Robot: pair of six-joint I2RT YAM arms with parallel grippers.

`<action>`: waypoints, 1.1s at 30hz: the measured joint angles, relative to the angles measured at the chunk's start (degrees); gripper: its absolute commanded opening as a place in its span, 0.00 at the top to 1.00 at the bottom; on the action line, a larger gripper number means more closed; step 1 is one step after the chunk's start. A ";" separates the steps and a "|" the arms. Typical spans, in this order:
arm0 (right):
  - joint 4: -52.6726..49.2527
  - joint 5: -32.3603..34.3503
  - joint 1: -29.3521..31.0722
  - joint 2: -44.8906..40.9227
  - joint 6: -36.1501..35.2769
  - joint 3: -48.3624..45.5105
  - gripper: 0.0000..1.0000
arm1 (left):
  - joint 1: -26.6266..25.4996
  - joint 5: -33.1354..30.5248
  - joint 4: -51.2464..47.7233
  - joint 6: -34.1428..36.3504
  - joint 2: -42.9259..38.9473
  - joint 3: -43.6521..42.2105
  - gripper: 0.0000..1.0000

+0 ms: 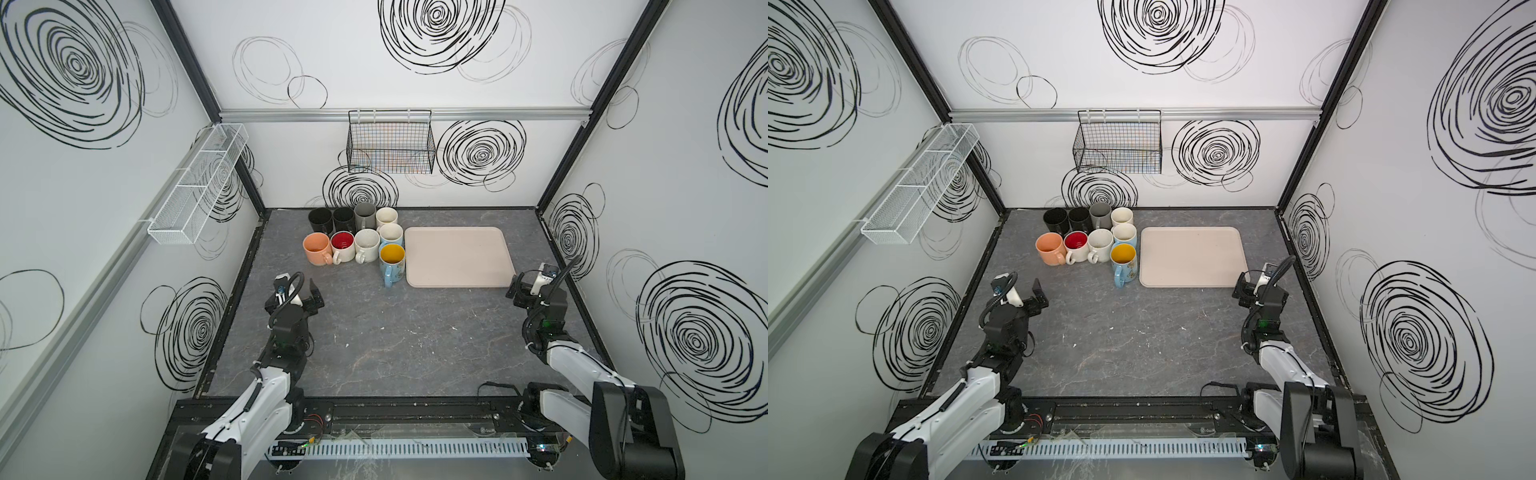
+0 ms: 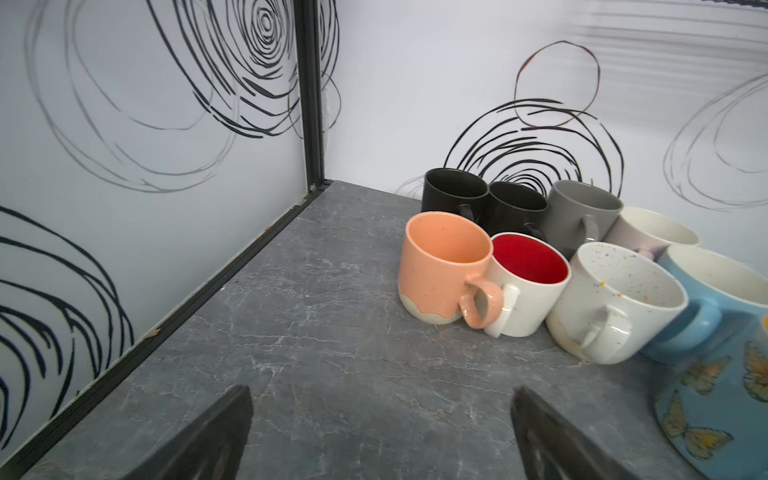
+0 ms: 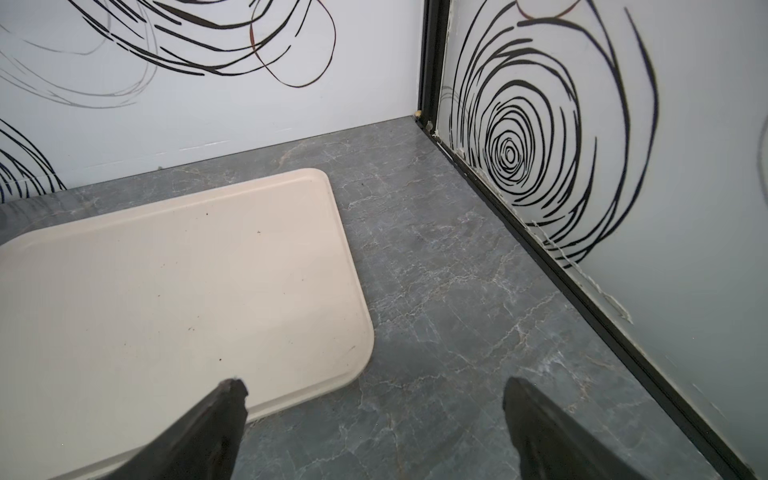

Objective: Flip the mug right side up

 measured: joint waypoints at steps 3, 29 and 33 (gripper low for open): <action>4.57 -0.98 -0.09 2.67 -0.02 -0.81 0.00 | 1.22 0.13 7.52 0.50 5.86 -1.92 0.01; 20.11 -6.95 1.42 20.44 -0.81 2.73 0.00 | 4.74 7.80 44.83 5.64 37.00 -0.22 0.01; 19.37 -6.25 1.77 20.44 -0.85 2.78 0.00 | 3.34 7.34 43.56 6.91 36.98 0.70 0.01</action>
